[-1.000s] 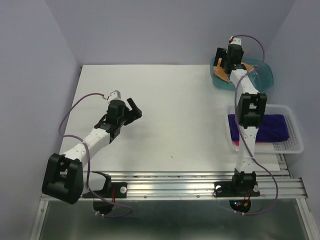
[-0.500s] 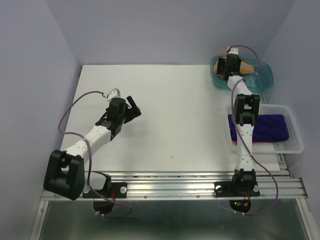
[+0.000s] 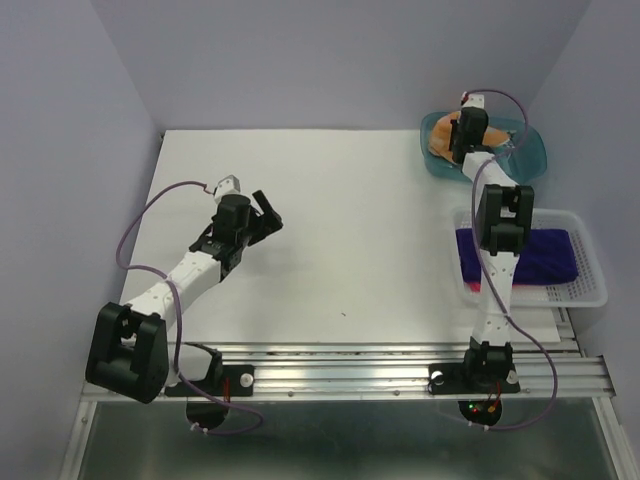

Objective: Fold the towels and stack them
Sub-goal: Grab crumpled towel, then move the towel to the center of the board

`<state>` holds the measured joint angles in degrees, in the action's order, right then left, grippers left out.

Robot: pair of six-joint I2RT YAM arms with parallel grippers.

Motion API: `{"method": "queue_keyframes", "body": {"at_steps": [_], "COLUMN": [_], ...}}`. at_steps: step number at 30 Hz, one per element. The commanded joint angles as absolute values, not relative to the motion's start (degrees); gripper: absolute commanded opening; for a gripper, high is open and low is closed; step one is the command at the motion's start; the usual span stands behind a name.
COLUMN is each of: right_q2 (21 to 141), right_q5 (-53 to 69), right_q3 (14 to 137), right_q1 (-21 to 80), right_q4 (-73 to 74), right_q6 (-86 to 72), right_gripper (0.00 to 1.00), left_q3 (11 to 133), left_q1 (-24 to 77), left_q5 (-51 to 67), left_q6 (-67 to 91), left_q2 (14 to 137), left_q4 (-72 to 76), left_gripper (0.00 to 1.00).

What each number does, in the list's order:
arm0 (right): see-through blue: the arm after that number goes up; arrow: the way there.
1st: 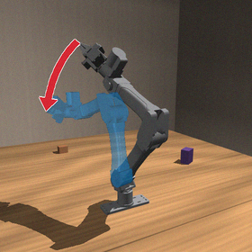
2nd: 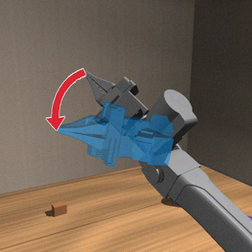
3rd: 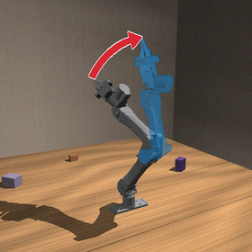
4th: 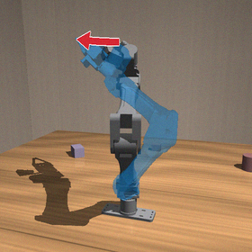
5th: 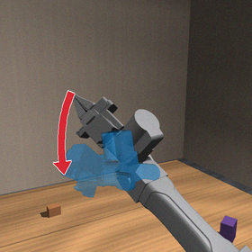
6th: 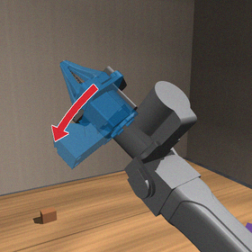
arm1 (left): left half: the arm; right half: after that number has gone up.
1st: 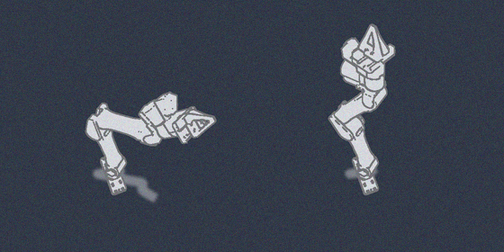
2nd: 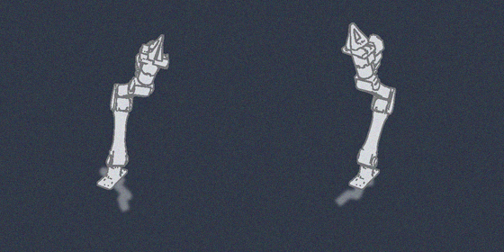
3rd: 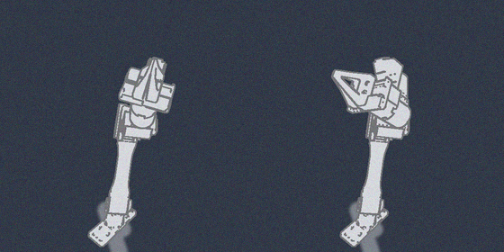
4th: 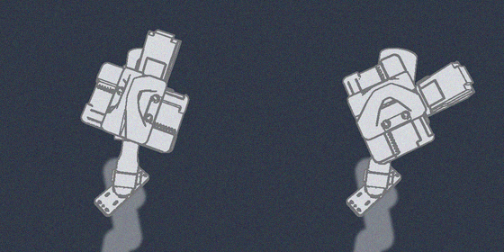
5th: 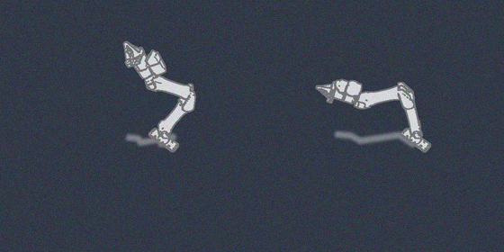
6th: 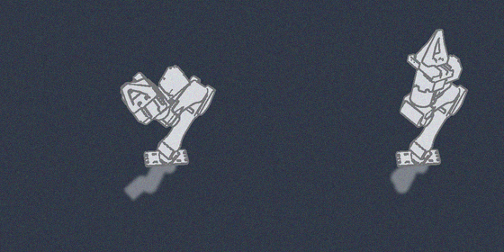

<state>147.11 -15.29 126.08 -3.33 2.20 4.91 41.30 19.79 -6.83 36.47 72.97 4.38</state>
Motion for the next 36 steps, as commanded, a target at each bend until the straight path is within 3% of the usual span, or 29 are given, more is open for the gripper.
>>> {"method": "queue_keyframes", "body": {"at_steps": [1,5,12,18,22,24,25,26,32,36], "right_q2": [129.4,118.06,104.43,94.05,89.48,87.38,86.93,86.49,77.55,65.95], "right_q5": [-14.85,-16.87,-20.66,-1.02,8.61,8.53,6.52,3.98,-23.15,-19.89], "right_q3": [111.48,98.28,90.88,89.13,81.06,72.66,70.07,66.92,50.31,41.35], "right_q1": [-2.2,1.65,12.37,20.12,20.39,20.39,20.39,20.39,20.39,20.3], "right_q4": [-9.82,-18.1,-20.04,-11.44,-8.62,-6.78,-5.72,-3.71,2.72,-2.87], "right_q6": [3.69,6.32,13.35,8.29,2.64,-2.35,-4.2,-6.05,-17.2,-21.88], "right_gripper": [0.01,0.01,0.01,0.01,0.02,0.25,0.71,1.0,1.0,1.0], "left_q3": [40.79,38.59,35.69,32.44,30.06,28.48,28.22,27.95,27.16,25.23], "left_q1": [19.86,20.04,20.13,20.13,20.13,20.13,20.13,20.04,20.04,20.13], "left_q5": [-6.42,-5.8,-4.4,-4.66,-6.23,-7.38,-7.56,-7.65,-7.21,-2.38], "left_q6": [36.74,37.0,37.18,37.97,39.11,39.99,40.16,40.25,41.31,41.66], "left_q2": [67.86,64.08,57.49,50.2,45.09,42.2,40.97,40.35,39.02,40.95], "left_q4": [6.33,6.68,7.91,7.13,4.58,3.09,2.64,2.2,-1.49,2.0], "left_gripper": [0.99,0.99,0.99,0.99,0.99,0.99,0.99,0.99,0.99,0.99]}}
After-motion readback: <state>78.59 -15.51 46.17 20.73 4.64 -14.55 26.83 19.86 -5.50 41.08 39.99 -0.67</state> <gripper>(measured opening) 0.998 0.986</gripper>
